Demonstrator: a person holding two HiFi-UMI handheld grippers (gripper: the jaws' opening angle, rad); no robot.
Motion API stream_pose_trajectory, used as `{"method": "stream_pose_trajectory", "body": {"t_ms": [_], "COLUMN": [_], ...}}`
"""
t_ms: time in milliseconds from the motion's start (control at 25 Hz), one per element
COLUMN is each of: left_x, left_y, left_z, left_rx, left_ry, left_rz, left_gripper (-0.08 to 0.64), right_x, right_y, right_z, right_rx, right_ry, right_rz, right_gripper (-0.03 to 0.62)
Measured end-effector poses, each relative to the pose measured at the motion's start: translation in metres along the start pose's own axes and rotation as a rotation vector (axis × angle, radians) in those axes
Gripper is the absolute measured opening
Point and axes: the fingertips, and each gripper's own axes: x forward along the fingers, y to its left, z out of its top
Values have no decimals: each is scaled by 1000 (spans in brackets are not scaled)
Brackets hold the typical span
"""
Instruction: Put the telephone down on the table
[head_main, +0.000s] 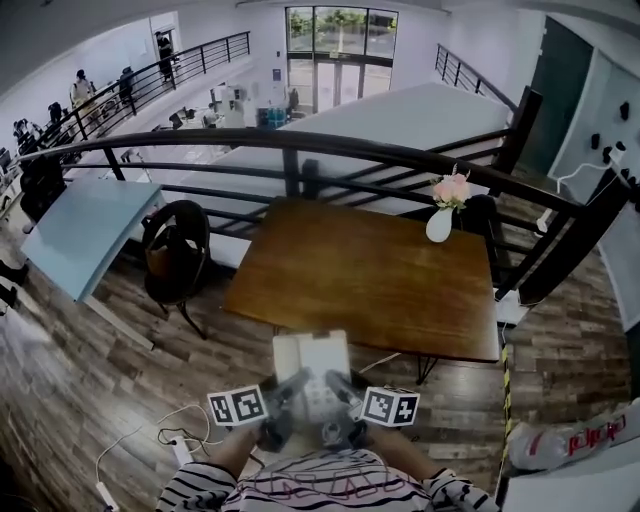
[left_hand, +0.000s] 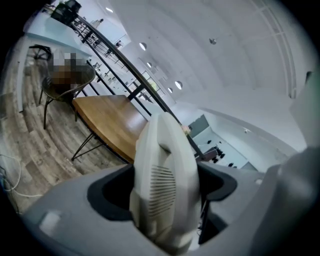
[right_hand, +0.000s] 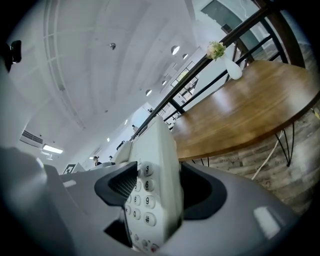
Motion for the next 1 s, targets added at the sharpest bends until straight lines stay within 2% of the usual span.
{"method": "stream_pose_trajectory", "body": {"t_ms": [400,800,1000], "left_x": [95,148,177], "left_y": [5,45,70], "left_z": [49,110,155], "left_rx": [-23,-56,-49], "left_ry": [-38,-44,-12], "left_rz": [19,37,21], "left_gripper": [391,391,391], "right_x": [40,112,158], "right_y": [-56,-84,-94], "right_z": [86,138,166], "right_rx": [-8,-14,10], "right_ry": [48,74,55], "right_rz": [28,17,-2], "right_gripper": [265,264,264]}}
